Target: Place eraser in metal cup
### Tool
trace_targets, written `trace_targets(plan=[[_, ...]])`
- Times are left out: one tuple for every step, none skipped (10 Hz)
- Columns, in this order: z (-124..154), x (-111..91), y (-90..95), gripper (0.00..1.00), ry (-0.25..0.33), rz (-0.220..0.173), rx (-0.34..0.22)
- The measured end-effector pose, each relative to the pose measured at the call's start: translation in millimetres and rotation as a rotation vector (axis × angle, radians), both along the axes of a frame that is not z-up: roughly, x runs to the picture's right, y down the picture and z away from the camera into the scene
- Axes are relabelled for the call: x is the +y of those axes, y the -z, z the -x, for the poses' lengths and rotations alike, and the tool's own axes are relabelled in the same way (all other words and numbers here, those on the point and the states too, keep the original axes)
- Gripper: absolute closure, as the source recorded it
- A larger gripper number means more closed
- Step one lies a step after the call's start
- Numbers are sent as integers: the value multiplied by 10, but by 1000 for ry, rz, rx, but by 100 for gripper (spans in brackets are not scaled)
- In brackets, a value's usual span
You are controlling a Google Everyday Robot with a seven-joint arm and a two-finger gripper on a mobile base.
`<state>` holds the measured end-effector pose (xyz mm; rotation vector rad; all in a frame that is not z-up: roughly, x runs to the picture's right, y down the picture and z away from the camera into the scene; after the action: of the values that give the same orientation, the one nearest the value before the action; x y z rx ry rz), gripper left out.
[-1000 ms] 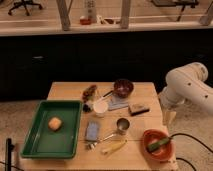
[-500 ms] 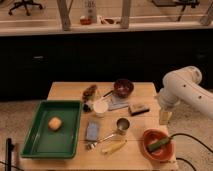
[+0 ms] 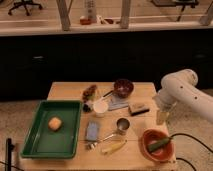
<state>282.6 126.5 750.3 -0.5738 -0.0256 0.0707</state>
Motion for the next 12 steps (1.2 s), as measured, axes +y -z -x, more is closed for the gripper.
trace_targets(plan=[[1, -5, -45, 20, -4, -1, -5], [-21, -8, -102, 20, -11, -2, -7], [-23, 13, -165, 20, -17, -1, -13], [-27, 28, -224, 20, -20, 0, -16], [-29, 40, -290, 20, -25, -1, -20], [-45, 43, -361, 20, -31, -2, -22], [-61, 47, -404, 20, -37, -2, -23], [-71, 54, -439, 20, -42, 0, -24], [-72, 65, -495, 20, -50, 2, -26], [-76, 79, -555, 20, -57, 5, -29], [-74, 94, -607, 20, -62, 7, -32], [-76, 92, -642, 20, -68, 8, -34]])
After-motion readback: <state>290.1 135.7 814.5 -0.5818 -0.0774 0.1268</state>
